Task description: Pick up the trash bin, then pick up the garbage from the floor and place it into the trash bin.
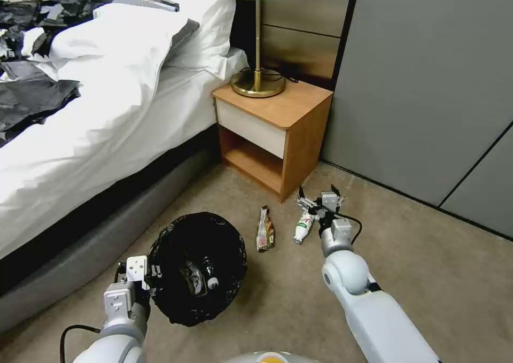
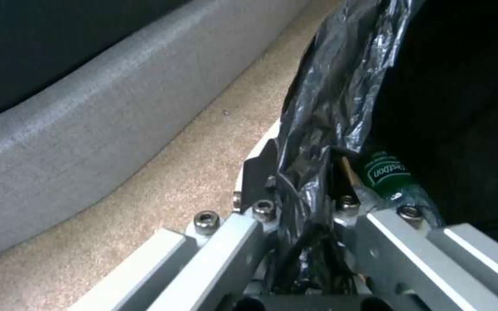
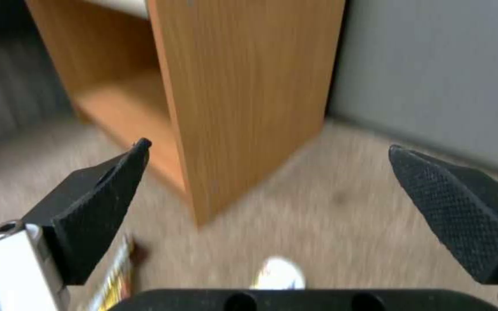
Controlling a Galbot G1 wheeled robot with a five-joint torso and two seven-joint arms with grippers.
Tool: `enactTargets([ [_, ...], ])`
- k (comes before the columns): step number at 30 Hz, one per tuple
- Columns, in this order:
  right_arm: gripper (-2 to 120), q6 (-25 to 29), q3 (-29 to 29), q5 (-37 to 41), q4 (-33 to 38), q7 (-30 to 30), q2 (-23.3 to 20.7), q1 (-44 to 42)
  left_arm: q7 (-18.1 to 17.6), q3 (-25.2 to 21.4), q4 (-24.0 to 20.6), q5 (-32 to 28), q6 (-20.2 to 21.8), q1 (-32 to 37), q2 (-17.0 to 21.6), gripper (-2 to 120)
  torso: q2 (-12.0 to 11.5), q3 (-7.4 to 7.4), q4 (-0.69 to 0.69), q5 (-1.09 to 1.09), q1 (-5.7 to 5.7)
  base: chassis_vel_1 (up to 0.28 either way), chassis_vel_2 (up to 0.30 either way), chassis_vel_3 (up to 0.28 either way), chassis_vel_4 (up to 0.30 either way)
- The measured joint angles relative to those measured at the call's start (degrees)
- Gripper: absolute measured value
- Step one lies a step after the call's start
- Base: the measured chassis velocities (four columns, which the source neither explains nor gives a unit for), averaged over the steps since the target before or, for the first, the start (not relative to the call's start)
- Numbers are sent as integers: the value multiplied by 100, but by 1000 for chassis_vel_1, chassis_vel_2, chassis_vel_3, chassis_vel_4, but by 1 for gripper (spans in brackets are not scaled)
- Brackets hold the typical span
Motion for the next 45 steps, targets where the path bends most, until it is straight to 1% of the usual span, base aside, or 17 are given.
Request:
enactTargets([
  [3,100,-231,-78,98,-640,-11,60,338,-2,-6,5,-1,0,9,-2,0,0,0,0,0,0,0,0,0,0],
  [4,100,-231,-78,98,-640,-11,60,338,-2,-6,5,-1,0,9,-2,0,0,0,0,0,0,0,0,0,0],
  [7,100,-518,-110,416,-1156,-135,83,591,-4,-12,5,-1,0,23,-3,0,0,0,-1,-1,0,0,0,0,0],
  [11,100,-730,-112,543,-1411,-214,88,696,-4,-14,5,-1,0,28,-5,0,0,0,-1,-1,0,0,0,0,0],
  [18,100,-916,-78,607,-1885,-308,138,872,-5,22,5,29,0,30,-18,0,0,0,-1,0,0,0,0,0,0],
  [23,100,-972,-70,606,-2152,-375,185,975,-5,23,-1,36,-1,48,-20,0,0,0,-1,0,0,0,0,0,0],
  [26,100,-985,-59,596,-2464,-503,247,1117,-5,11,-27,41,-4,73,-22,0,0,0,-1,0,0,0,0,0,0],
  [34,100,-956,-127,557,-2653,-736,320,1239,-5,23,-30,79,-10,76,-43,0,0,-1,-1,-1,-1,0,0,0,0],
  [45,100,-951,-205,435,-2878,-782,460,1296,-6,25,-19,88,-12,77,-35,0,0,0,-1,-1,-1,0,0,0,0],
])
